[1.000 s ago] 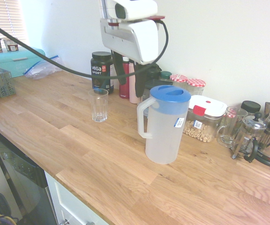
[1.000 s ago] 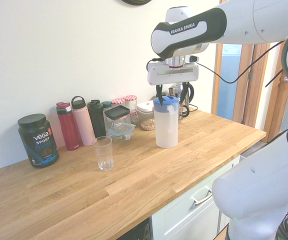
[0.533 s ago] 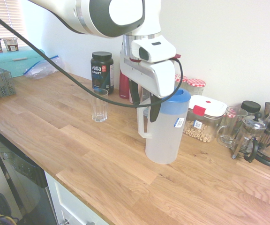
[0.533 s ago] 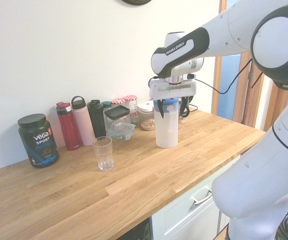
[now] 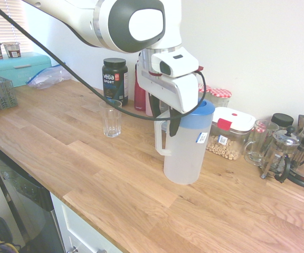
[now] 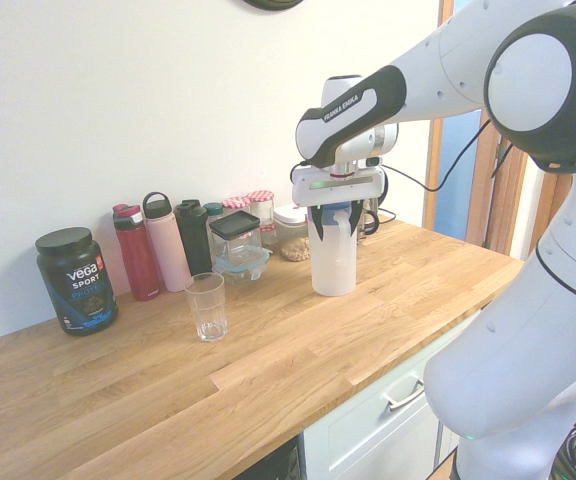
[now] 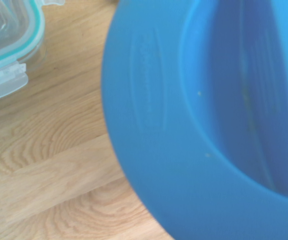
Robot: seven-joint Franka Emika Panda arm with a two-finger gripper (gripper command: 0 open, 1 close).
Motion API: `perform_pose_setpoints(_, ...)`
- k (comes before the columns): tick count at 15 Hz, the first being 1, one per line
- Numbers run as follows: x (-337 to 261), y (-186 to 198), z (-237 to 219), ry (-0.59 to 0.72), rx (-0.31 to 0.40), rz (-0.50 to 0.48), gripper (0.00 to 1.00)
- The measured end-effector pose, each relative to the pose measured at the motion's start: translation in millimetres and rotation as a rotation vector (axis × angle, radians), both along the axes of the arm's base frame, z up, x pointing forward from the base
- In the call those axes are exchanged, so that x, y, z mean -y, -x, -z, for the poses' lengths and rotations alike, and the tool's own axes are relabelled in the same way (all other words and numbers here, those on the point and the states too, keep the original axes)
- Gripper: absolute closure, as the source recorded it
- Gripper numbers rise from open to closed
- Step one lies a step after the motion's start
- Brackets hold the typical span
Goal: Pour me some water
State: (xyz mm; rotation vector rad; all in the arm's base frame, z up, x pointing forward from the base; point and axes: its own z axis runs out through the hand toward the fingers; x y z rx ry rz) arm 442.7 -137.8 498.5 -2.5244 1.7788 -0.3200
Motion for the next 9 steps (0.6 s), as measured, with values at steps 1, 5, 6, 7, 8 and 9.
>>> perform_pose_setpoints(1, 0.0, -0.3, 0.8, 0.0, -0.002, 0.0, 1.0)
perform_pose_setpoints(5, 0.4, -1.5, 4.2, -0.002, -0.009, 0.001, 1.0)
perform_pose_setpoints(6, 0.8, -1.4, 4.3, -0.003, -0.009, 0.002, 1.0)
perform_pose_setpoints(7, 1.7, -1.1, 4.4, -0.003, -0.009, 0.004, 1.0)
perform_pose_setpoints(8, 2.8, -0.9, 4.5, -0.004, -0.009, 0.006, 1.0)
perform_pose_setpoints(9, 4.0, -0.6, 4.9, -0.005, -0.009, 0.008, 1.0)
